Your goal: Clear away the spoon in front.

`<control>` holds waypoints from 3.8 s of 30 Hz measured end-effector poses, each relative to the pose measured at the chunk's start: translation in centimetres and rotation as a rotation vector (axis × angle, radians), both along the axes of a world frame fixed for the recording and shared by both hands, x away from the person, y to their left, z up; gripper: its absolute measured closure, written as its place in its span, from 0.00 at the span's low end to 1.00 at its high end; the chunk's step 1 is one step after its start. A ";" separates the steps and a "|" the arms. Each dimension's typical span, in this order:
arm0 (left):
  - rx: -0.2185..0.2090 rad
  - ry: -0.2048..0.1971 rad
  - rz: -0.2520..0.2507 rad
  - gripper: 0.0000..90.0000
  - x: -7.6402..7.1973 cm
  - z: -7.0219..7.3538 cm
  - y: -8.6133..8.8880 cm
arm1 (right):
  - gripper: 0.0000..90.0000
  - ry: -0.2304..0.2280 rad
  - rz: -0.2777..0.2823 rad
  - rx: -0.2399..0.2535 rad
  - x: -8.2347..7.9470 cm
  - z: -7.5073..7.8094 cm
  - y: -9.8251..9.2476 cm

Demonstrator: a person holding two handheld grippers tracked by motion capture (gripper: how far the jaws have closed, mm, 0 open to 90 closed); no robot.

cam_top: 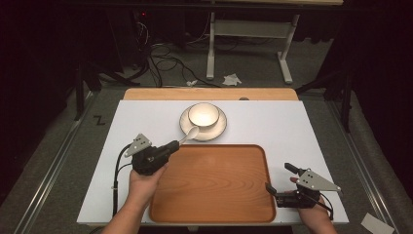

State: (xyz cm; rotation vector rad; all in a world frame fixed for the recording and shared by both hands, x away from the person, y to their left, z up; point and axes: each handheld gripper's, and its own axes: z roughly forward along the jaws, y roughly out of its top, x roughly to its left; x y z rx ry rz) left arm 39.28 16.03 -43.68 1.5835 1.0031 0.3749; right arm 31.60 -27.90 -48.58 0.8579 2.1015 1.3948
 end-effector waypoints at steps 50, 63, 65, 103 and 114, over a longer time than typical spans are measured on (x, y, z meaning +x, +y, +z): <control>-0.012 0.033 -0.145 0.95 -9.6 -5.8 2.8 | 0.03 0.009 -0.025 -0.018 0.2 -0.2 0.0; -0.014 0.026 -0.168 0.95 -8.9 -6.1 1.8 | 0.03 0.012 -0.024 -0.030 0.2 -0.4 0.3; -0.012 0.031 -0.169 0.95 -8.8 -6.3 1.8 | 0.03 0.012 -0.021 -0.032 0.3 -0.4 0.3; 0.174 0.109 -0.043 1.00 -9.5 -6.8 3.3 | 0.03 0.007 -0.025 -0.023 0.1 -0.2 0.3; 0.336 0.189 -0.063 1.00 -9.7 -7.0 2.4 | 0.03 0.001 -0.027 -0.024 0.0 -0.1 0.3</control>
